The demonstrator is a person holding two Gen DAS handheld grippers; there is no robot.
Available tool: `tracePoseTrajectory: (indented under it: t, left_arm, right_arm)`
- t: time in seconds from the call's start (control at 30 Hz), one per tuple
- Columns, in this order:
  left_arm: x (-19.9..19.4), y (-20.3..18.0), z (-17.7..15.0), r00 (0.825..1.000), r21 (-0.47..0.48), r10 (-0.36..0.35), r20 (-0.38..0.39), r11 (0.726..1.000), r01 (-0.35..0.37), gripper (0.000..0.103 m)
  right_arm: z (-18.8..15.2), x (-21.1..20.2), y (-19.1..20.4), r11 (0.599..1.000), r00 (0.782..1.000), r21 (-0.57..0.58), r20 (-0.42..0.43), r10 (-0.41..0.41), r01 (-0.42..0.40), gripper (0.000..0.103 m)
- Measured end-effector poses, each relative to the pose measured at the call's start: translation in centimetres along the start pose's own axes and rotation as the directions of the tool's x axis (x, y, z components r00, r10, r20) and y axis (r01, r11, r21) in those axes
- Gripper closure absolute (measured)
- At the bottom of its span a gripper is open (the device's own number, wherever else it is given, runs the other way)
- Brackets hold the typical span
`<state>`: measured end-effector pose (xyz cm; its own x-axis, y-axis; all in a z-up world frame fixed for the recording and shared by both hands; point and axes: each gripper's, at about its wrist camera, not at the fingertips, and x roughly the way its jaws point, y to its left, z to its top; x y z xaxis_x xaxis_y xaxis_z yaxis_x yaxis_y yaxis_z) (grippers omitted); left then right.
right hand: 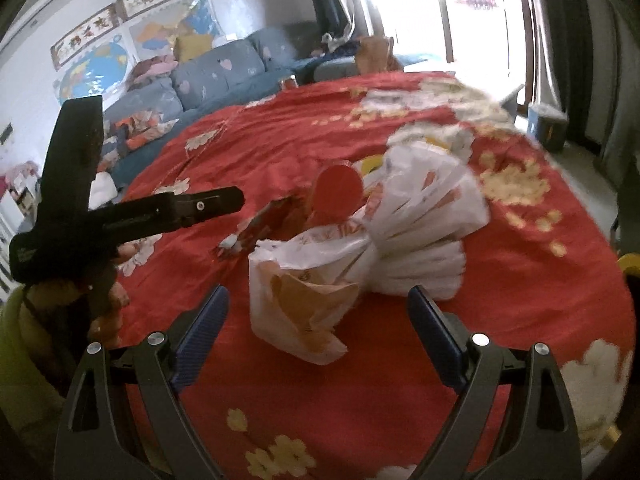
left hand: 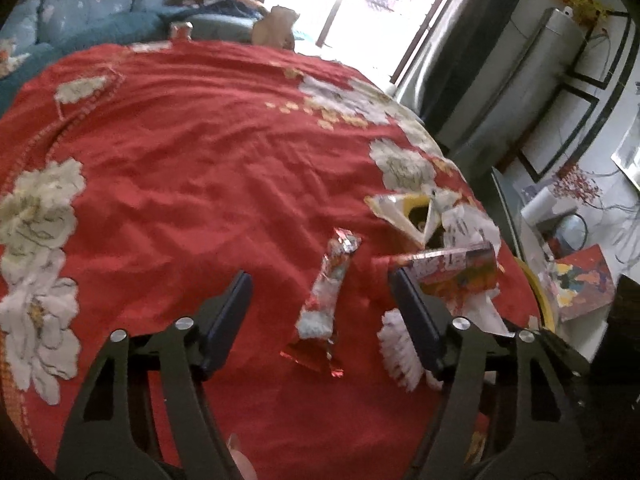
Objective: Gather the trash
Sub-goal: 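Grasp the white-and-red wrapper strip with the left tool while the right tool grasps the white plastic bag, then carry both items over the yellow-rimmed bin and open both tools to drop them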
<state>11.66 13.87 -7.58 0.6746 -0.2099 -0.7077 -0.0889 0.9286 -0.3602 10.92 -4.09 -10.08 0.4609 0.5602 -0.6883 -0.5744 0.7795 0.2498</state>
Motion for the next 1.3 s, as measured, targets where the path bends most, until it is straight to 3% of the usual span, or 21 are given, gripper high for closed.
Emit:
tracePoseTrajectory:
  t: [0.03, 0.3, 0.4, 0.57, 0.67, 1.3]
  left_arm:
    - [0.3, 0.0, -0.2, 1.000, -0.002, -0.006, -0.011, 1.000, 0.006, 0.044]
    - [2.5, 0.5, -1.3, 0.996, -0.026, -0.024, -0.085, 0.999, 0.022, 0.055]
    - [2.4, 0.6, -1.3, 0.996, -0.028, -0.021, -0.083, 0.999, 0.019, 0.063]
    - [2.6, 0.9, -1.4, 0.996, -0.034, -0.005, -0.088, 0.999, 0.002, 0.084]
    - [2.5, 1.1, -1.4, 0.996, -0.041, 0.002, -0.084, 0.999, -0.005, 0.088]
    - [-1.8, -3.3, -0.1, 0.997, 0.047, -0.050, 0.059, 0.998, 0.048, 0.092]
  right_arm:
    - [-0.2, 0.4, -0.1, 1.000, 1.000, 0.010, -0.010, -0.001, 0.001, 0.016]
    - [-0.7, 0.8, -0.7, 0.998, 0.999, 0.047, -0.020, 0.046, -0.045, 0.051]
    - [-0.9, 0.3, -0.9, 0.998, 0.999, 0.046, -0.012, 0.051, -0.051, 0.055]
    - [-0.9, -0.4, -1.3, 0.999, 0.999, 0.036, 0.001, 0.041, -0.041, 0.058]
    - [-1.0, -1.0, -1.4, 0.999, 1.000, 0.021, 0.015, 0.027, -0.027, 0.060]
    - [-0.8, -4.8, -3.1, 1.000, 0.994, 0.001, 0.106, -0.032, 0.032, 0.061]
